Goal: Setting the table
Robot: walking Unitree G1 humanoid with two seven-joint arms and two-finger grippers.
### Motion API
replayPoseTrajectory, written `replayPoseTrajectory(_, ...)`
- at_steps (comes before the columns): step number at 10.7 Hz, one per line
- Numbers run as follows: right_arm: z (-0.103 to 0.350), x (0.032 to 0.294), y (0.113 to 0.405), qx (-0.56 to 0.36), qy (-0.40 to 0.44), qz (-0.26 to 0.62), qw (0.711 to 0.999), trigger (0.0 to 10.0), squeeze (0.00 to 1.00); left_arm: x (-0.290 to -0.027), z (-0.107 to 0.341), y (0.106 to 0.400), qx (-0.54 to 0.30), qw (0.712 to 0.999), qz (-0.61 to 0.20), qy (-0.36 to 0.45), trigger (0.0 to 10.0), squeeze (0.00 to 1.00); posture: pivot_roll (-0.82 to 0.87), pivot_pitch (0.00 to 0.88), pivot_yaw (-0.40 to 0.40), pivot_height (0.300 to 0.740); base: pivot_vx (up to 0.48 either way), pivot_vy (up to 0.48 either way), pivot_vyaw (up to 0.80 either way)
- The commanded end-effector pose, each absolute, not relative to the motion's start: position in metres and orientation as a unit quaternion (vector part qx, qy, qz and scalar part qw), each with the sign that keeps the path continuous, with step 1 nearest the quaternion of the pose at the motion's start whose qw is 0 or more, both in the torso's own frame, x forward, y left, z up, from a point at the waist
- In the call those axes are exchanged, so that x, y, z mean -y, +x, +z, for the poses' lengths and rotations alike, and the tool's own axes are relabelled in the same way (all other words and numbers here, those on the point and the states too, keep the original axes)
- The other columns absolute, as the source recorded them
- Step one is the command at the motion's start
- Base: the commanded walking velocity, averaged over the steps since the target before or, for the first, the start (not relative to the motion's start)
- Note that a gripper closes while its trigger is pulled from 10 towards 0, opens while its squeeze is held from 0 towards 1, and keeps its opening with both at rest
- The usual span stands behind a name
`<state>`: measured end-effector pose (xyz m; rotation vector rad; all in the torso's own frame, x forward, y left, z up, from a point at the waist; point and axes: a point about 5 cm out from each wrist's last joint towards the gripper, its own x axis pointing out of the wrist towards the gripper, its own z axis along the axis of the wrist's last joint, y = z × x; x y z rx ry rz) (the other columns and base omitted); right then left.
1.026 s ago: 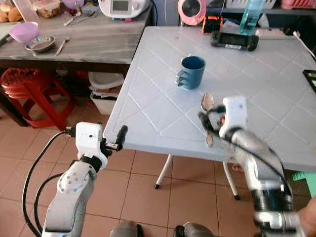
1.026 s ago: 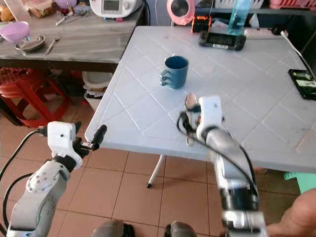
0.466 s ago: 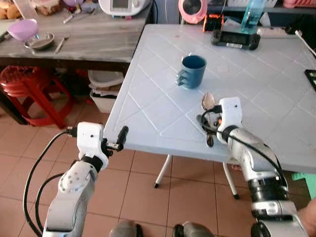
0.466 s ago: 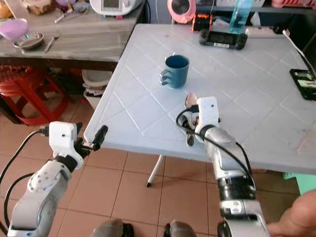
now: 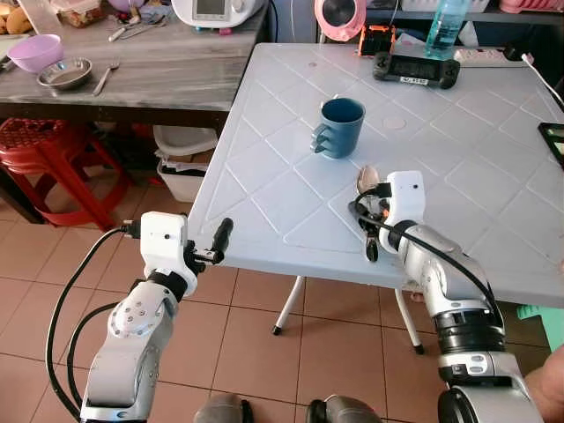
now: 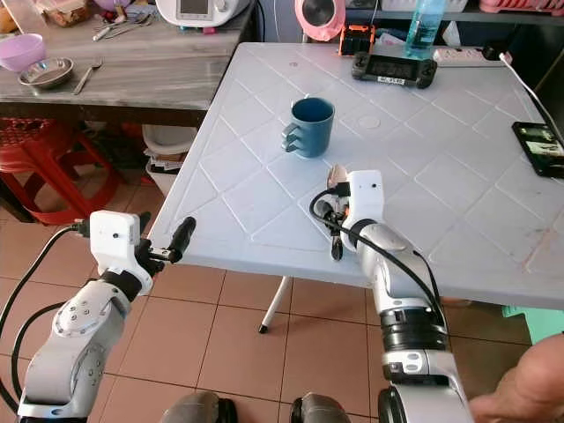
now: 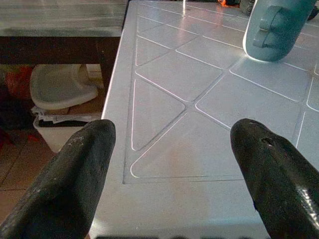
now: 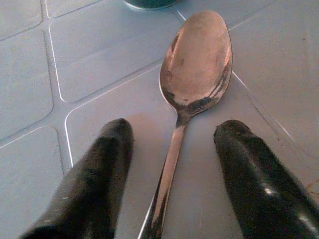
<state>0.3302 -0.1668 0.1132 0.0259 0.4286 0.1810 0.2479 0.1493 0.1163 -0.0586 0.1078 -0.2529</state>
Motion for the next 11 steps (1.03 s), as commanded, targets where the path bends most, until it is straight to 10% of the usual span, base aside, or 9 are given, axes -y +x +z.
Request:
replayPoseTrajectory(1, 0.099, 0.16, 0.326, -0.253, 0.026, 0.105, 0.961, 0.0, 0.0, -0.152, 0.117, 0.246, -0.052, 0.991, -0.124, -0.021, 10.0, 0.0, 0.01, 0.059, 0.036, 0.74, 0.0, 0.0, 0.0)
replayPoseTrajectory(11, 0.077, 0.179, 0.305, -0.326, 0.042, 0.086, 0.941, 0.0, 0.0, -0.136, 0.113, 0.236, -0.079, 0.966, -0.24, -0.055, 10.0, 0.0, -0.01, 0.059, 0.031, 0.74, 0.0, 0.0, 0.0)
